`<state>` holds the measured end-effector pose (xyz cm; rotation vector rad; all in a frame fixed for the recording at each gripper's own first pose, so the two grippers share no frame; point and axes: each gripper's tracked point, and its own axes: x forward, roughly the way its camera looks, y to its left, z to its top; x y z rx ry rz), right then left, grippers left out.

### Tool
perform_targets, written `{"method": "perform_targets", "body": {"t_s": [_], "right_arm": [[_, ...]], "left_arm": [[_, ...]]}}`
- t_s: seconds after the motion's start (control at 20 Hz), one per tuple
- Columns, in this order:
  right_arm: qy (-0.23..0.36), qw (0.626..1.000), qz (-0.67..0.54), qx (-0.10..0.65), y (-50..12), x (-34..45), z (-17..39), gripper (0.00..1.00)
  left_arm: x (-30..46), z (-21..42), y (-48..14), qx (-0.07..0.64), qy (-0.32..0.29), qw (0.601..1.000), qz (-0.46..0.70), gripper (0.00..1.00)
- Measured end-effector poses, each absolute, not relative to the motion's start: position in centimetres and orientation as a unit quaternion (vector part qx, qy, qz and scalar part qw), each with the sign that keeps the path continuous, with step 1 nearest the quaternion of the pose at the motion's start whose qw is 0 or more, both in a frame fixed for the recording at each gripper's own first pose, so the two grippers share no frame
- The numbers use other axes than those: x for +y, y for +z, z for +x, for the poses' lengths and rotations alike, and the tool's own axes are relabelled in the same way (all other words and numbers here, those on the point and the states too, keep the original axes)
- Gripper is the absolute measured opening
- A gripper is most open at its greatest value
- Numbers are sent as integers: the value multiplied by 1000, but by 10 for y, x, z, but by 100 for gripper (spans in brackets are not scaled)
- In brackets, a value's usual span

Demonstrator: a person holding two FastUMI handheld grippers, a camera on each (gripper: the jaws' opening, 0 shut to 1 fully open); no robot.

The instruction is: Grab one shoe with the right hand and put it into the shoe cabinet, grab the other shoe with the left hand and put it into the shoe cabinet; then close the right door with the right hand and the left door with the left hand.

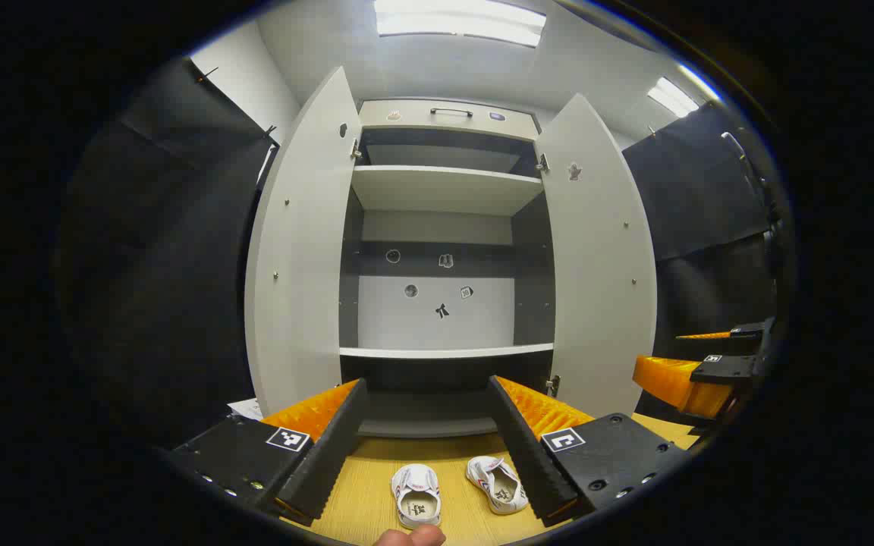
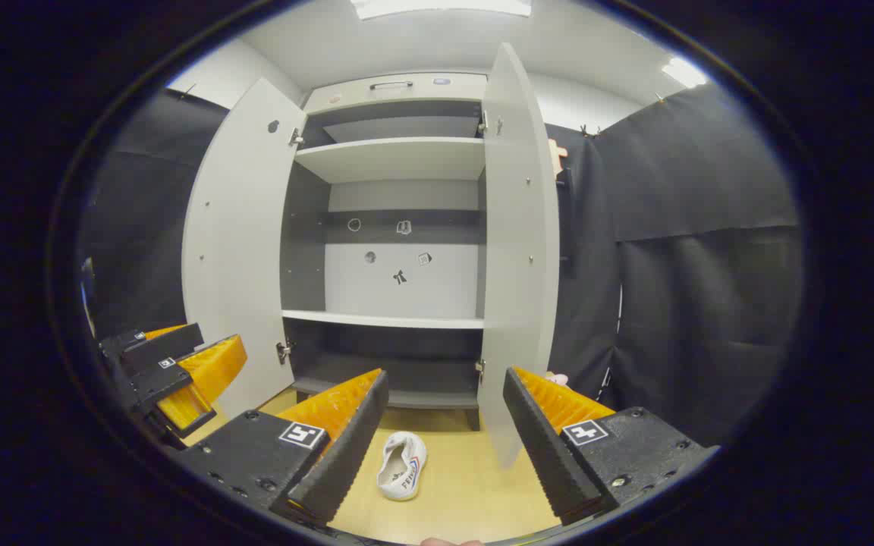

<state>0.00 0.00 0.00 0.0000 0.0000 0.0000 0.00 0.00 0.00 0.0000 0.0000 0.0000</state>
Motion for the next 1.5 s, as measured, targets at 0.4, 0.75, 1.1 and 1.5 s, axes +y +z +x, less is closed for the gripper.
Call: {"method": "perform_targets", "body": {"t_s": [0.4,0.75,1.1,1.5], "right_arm": [[-7,1000,4,-3,1,-3,0,99],[-4,1000,6,-6,1,0,0,99],[-3,1000,2,-5,2,1,0,94],[0,1000,0,-3,0,4,2,99]], "left_arm": [[7,-2,0,0,7,1000,3,95],[6,0,3,-3,4,1000,7,95],[8,-2,2,-3,3,1000,6,95],[9,0,5,-7,2,1000,9,95]]}}
